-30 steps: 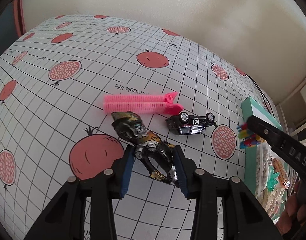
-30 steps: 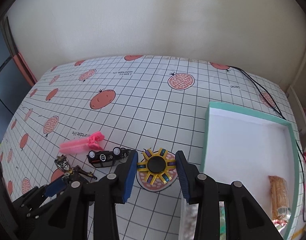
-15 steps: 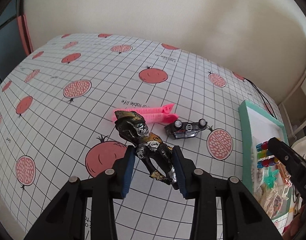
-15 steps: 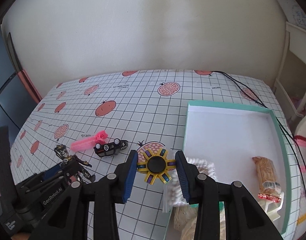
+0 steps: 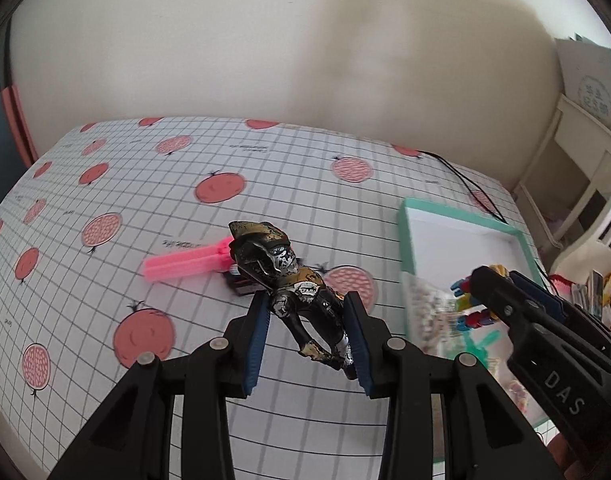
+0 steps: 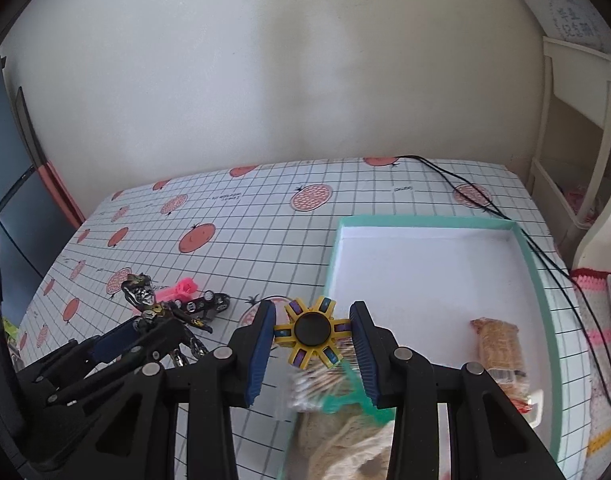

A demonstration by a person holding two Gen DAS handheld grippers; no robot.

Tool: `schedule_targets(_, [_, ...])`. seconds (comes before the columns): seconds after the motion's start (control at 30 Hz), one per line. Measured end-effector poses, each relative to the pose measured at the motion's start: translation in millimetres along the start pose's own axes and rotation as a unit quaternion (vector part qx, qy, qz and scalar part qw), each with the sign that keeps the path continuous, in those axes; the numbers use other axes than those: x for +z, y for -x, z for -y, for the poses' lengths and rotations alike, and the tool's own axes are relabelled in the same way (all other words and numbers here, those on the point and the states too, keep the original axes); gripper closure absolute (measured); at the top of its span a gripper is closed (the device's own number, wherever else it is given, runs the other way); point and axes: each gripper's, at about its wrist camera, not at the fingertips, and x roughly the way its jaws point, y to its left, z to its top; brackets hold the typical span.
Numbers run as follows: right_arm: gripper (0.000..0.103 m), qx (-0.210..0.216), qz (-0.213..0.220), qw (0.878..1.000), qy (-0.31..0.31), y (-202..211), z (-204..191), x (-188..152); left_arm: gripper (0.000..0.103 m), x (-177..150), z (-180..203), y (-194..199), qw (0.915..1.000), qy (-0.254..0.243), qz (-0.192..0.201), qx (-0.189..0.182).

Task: Organize objects
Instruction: 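Lift and carry the spinner and robot figure with both tools over the tray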

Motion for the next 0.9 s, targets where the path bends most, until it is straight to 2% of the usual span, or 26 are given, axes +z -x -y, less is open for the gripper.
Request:
schedule_targets(0.17, [0.062, -0.020, 0.002, 1.000, -0.014, 2, 33, -3, 0.063, -1, 35, 6, 0.9993, -0.032, 0.008, -0.017])
schedule_targets(0.4, [0.062, -0.047, 0.000, 0.998, -0.034, 5, 72, -6, 0.063, -2, 68, 5, 0.9986, -0.040, 0.001, -0.035])
schedule_targets(0.57, [0.062, -0.059, 0.009, 0.997, -0.048, 11, 90, -6, 0.063, 1, 85, 5, 0.9980, -0.030, 0.001, -0.055])
schedule_targets(0.7, [0.062, -0.064, 0.011, 0.996, -0.060, 13, 100, -6, 0.063, -4, 101, 5, 0.9958, -0.049, 0.004, -0.076])
schedule_targets(0.9, [0.062, -0.074, 0.004, 0.996, -0.058, 11, 106, -10, 0.063, -13, 110, -3, 0.9926, -0.056, -0.021, -0.106])
